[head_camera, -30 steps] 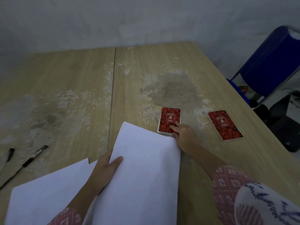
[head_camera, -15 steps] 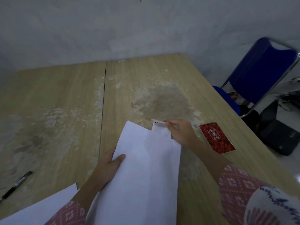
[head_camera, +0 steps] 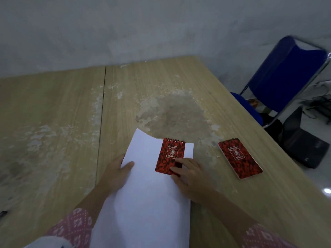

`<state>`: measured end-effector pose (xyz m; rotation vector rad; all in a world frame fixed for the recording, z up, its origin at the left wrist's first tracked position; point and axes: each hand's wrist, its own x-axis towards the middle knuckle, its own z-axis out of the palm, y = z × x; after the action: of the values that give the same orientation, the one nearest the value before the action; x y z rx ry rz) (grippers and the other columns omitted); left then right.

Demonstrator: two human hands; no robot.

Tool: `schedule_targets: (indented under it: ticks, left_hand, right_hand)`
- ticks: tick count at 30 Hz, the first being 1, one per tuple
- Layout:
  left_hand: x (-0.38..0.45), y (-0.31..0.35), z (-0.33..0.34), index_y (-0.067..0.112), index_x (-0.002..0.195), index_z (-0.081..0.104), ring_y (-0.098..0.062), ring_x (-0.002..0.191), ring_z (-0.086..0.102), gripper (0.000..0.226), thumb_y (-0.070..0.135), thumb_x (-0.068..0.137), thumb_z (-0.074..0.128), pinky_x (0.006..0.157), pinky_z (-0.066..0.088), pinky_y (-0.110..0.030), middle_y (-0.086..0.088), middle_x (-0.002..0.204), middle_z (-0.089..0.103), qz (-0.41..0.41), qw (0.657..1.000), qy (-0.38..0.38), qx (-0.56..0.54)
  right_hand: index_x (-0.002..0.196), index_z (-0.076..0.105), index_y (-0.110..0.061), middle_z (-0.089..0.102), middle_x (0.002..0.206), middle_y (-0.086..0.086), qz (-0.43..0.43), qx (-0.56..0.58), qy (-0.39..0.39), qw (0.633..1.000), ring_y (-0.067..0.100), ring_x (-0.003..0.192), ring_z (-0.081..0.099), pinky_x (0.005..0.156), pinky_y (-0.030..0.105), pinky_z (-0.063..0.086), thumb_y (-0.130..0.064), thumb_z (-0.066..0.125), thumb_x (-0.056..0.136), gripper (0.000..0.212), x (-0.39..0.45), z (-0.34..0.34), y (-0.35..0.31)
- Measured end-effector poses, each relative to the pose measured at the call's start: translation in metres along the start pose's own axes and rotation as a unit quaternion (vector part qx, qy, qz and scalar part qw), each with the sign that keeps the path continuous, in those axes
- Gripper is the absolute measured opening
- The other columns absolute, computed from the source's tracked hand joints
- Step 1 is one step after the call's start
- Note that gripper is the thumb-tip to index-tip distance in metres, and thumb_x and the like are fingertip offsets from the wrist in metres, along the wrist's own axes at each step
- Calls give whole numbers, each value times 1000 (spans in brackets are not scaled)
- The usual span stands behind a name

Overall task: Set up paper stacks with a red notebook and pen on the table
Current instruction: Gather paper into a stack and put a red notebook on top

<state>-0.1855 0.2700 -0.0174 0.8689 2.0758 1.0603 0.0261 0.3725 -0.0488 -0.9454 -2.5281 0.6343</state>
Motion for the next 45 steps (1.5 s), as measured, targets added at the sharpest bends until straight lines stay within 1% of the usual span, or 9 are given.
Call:
schedule_targets:
  ticks: [3,6,11,16,20,26,33,40,45]
  left_hand:
    - [3,-4,4,16,108,60,-14,85,57,21,15,88,54,65,41,-22,-1,100,62,-4,1000,3,-9]
    - [4,-8,6,20,101,57,-20,90,59,15,14,88,54,72,42,-28,-3,102,63,-15,1000,11,-25]
    - [1,-6,8,26,100,56,-16,88,60,18,12,88,53,74,44,-28,6,95,64,-15,999,19,-46]
    - [-4,-3,6,30,97,56,4,84,57,20,13,89,53,65,42,-14,21,91,60,7,996,26,-82]
    - [-1,-6,4,26,104,59,-2,88,62,21,13,89,53,71,49,-19,16,96,65,-5,990,49,-130]
    - [54,30,-9,27,97,59,-3,84,59,19,13,91,48,76,46,-27,15,92,62,17,973,106,-203]
    - [147,41,-10,18,118,53,-18,100,54,29,10,90,48,89,40,-34,4,104,59,22,973,106,-205]
    - [225,32,3,14,118,45,-2,80,56,35,4,86,53,64,42,-20,19,86,56,75,981,146,-102]
    - [234,15,14,17,122,45,-17,98,61,41,11,82,55,85,49,-38,2,109,64,89,980,173,-39]
  right_hand:
    - [111,61,-12,59,119,11,132,16,102,986,24,111,50,94,44,47,-43,45,84,44,3,-2,-2]
    - [114,47,-7,42,126,14,312,-2,81,946,30,118,34,102,45,33,-49,51,83,52,12,1,-10]
    - [109,39,-4,42,119,17,364,96,82,923,31,114,35,102,50,33,-27,66,77,48,29,10,-23]
    - [115,38,-3,49,104,9,344,222,102,907,24,100,52,86,35,46,-9,63,81,43,43,-3,-35]
    - [104,37,-13,50,93,1,311,328,122,884,19,88,58,62,21,47,1,65,76,41,58,-13,-34]
    - [101,37,-22,52,94,-3,258,402,119,871,24,93,59,81,46,54,5,71,70,53,146,-31,-17]
    - [107,38,-14,51,84,-7,220,413,73,881,6,70,55,49,24,45,8,69,72,52,261,-38,19]
    - [126,34,-13,53,84,-5,213,374,63,900,10,72,55,53,30,48,9,70,69,71,327,-7,63]
    - [137,21,-16,53,105,9,200,313,39,928,23,89,55,63,33,47,4,72,70,86,337,15,86]
